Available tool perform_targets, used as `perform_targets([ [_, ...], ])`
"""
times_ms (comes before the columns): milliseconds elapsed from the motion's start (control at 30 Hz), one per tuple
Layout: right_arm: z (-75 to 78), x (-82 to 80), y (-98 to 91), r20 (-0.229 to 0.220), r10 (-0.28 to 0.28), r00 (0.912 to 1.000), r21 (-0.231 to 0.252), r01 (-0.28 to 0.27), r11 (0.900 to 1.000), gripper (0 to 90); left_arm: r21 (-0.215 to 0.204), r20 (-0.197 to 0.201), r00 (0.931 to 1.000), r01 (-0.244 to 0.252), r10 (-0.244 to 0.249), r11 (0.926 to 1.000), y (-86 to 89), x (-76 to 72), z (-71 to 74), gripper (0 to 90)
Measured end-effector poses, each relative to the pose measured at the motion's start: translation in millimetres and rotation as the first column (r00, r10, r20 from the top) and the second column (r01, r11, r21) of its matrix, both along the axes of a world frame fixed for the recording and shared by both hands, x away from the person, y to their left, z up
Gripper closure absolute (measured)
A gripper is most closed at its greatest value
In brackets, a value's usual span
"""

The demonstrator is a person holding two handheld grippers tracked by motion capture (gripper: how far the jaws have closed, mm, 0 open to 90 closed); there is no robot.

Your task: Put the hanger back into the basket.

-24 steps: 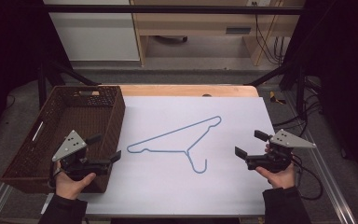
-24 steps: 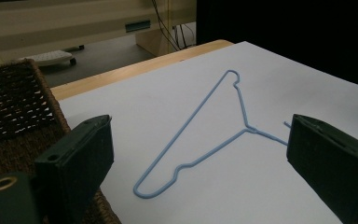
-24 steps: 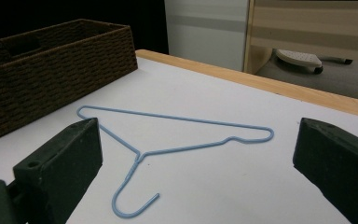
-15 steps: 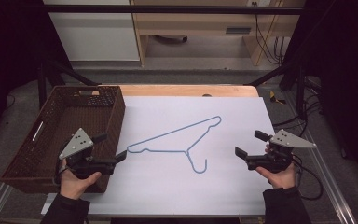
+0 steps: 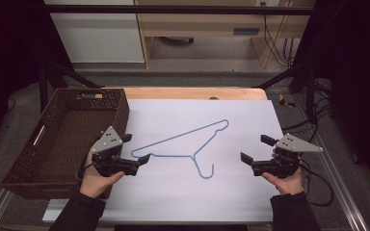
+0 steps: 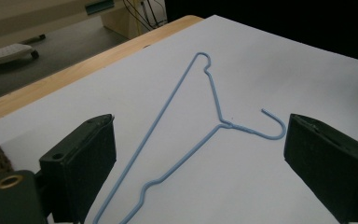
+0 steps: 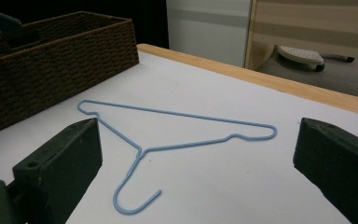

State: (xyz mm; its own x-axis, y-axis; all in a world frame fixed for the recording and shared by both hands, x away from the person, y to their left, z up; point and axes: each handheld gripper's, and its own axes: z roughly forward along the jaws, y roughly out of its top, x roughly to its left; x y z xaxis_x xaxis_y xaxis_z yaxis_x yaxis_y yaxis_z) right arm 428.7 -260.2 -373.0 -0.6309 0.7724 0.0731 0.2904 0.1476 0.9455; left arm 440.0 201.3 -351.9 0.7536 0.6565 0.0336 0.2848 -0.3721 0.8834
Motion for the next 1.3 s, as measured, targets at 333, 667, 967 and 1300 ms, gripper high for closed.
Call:
perform_targets([
  [333,-0.9,0.5,1.0,-0.003,0.005,1.0,-0.008,-0.005,1.0,1.7,0.105,-0.047,0.9965,0.074,-0.069,0.9917,-36.3,15.6,-10.6,9.1],
  [667,-1.8,1.2,2.5,-0.006,0.012,0.9999,-0.013,-0.012,0.9998,1.6,0.182,-0.114,0.9884,0.12,-0.1,0.9761,-65.0,33.0,-31.0,11.3],
  [967,-2.3,1.5,3.5,-0.009,0.018,0.9998,-0.013,-0.018,0.9997,1.6,0.259,-0.166,0.9797,0.153,-0.112,0.9538,-82.6,51.7,-52.5,15.3],
  [1300,-3.6,2.6,5.3,-0.011,0.02,0.9997,-0.018,-0.02,0.9996,1.6,0.28,-0.223,0.9675,0.181,-0.119,0.9427,-96.6,73.2,-73.8,20.4],
])
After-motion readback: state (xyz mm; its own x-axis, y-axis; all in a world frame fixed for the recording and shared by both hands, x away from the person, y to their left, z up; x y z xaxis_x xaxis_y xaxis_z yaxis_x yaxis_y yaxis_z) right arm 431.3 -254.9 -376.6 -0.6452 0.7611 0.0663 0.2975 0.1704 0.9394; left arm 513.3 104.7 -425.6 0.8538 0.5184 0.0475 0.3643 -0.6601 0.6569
